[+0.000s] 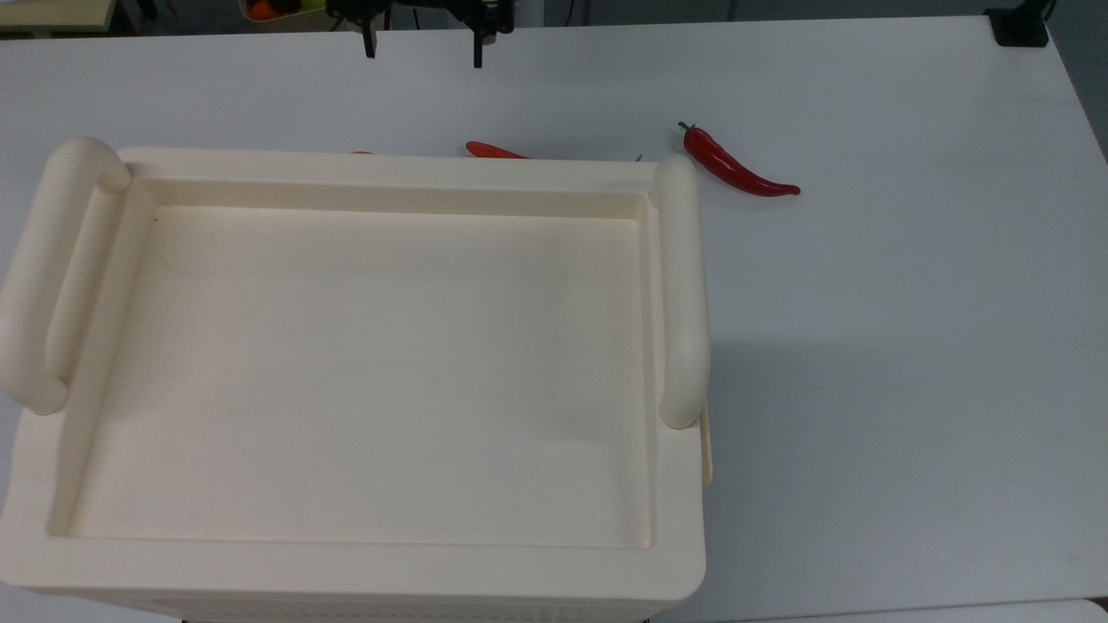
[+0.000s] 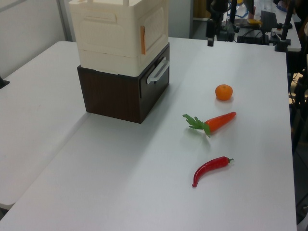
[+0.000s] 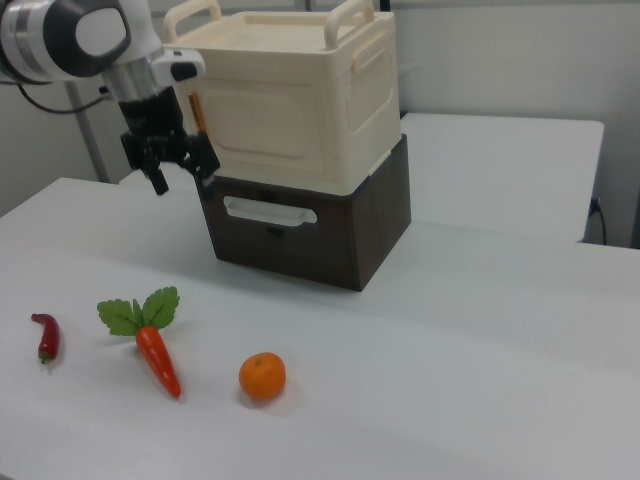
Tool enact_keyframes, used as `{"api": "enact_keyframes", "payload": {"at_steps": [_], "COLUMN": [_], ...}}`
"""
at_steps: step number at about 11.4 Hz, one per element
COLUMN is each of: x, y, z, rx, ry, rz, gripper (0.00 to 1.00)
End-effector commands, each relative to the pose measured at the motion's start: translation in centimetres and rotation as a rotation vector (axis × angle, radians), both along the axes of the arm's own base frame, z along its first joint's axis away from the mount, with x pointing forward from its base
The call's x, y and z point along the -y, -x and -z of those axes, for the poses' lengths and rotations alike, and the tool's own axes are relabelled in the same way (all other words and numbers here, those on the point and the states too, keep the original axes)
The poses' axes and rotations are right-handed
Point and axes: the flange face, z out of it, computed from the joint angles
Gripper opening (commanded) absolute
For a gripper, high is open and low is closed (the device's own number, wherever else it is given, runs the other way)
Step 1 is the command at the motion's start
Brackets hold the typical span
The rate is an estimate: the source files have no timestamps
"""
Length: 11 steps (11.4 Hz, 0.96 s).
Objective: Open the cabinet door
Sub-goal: 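Move the open gripper to the edge of the cream cabinet door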
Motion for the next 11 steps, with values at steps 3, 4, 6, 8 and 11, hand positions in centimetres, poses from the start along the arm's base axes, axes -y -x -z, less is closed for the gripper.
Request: {"api": "enact_keyframes", "payload": {"at_steps": [3, 4, 6, 8, 11], "x": [-6.6, -7.7, -8.7, -10.7, -11.4], "y": [-4.8, -5.6, -7.2, -8.6, -9.9], "z": [-2.5, -2.3, -2.3, -1.6, -1.2], "rx": [0.249, 0.278, 0.375, 0.474, 0.58], "ry": [-0.057, -0.063, -0.084, -0.105, -0.101], "rz": [-0.007, 0.002, -0.014, -0.034, -0.063], "gripper": [1.0, 1.0, 1.0, 1.0, 1.0]}}
